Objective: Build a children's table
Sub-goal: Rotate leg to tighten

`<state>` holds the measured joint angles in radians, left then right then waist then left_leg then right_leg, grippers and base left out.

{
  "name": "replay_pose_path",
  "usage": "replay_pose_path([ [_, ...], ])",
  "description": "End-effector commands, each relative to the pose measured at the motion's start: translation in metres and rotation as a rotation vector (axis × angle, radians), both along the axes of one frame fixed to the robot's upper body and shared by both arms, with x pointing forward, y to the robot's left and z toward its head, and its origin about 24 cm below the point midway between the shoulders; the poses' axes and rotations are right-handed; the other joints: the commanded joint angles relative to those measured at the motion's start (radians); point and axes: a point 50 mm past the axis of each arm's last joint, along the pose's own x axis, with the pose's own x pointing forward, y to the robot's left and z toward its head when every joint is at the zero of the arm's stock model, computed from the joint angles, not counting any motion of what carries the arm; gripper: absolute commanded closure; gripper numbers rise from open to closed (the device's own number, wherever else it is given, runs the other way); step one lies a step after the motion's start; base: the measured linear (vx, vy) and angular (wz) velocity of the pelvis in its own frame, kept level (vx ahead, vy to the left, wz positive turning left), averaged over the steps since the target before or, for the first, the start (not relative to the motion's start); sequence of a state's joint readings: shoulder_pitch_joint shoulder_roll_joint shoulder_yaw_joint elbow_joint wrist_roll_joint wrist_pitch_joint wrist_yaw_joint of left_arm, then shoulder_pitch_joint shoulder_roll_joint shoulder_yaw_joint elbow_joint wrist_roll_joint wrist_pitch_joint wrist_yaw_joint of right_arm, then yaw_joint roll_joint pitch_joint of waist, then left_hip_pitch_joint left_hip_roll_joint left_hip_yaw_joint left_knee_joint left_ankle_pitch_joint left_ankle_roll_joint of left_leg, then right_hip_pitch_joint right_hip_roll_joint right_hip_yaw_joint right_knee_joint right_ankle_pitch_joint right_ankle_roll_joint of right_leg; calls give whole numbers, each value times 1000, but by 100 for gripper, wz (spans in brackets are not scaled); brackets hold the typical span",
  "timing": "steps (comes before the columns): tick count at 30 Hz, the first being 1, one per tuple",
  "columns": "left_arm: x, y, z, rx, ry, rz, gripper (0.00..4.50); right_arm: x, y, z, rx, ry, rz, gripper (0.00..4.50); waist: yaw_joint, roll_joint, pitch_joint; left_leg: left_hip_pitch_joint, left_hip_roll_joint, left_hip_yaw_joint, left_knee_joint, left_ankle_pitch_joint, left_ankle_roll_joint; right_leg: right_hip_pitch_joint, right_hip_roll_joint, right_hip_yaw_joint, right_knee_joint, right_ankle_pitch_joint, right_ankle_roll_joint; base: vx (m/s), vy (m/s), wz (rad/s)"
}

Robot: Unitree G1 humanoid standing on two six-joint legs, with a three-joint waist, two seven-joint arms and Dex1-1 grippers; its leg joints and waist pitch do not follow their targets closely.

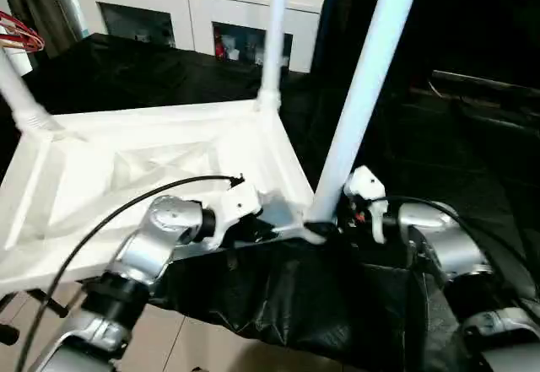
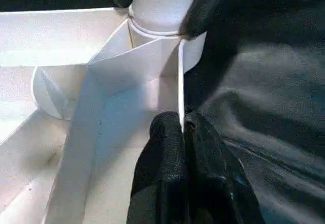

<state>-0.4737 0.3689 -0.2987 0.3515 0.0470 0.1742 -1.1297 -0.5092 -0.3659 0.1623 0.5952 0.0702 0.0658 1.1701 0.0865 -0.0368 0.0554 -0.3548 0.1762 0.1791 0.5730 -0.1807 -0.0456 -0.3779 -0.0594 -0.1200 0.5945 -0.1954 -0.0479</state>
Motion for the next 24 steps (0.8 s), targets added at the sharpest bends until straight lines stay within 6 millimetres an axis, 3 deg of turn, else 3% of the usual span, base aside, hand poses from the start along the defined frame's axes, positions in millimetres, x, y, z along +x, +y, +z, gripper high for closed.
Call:
replay_pose_path([
  [1, -2, -8, 16, -52, -57, -74, 450, -12, 4, -11, -23, 86, 106, 150, 1, 6, -54, 8, 77, -25, -60, -198, 66, 46, -112, 78, -80, -260, -166, 0, 0, 0],
  [11, -4, 0, 17, -43, -44, -91, 450, -19, 4, -10, -21, 122, 181, 197, 4, 5, -61, 5, 77, -23, -55, -139, 76, 48, -111, 78, -66, -151, -194, 0, 0, 0],
  [20, -4, -8, 16, -78, -45, -59, 450, -27, 12, -15, 29, 165, 194, 198, 6, 4, -58, 9, 78, -24, -57, -169, 64, 45, -112, 78, -76, -234, -169, 0, 0, 0],
  [24, 5, -21, 15, -90, -75, 40, 450, -19, 27, -20, 102, 150, 17, 199, 4, 2, -59, 9, 78, -25, -58, -169, 55, 44, -113, 79, -77, -234, -169, 0, 0, 0],
])
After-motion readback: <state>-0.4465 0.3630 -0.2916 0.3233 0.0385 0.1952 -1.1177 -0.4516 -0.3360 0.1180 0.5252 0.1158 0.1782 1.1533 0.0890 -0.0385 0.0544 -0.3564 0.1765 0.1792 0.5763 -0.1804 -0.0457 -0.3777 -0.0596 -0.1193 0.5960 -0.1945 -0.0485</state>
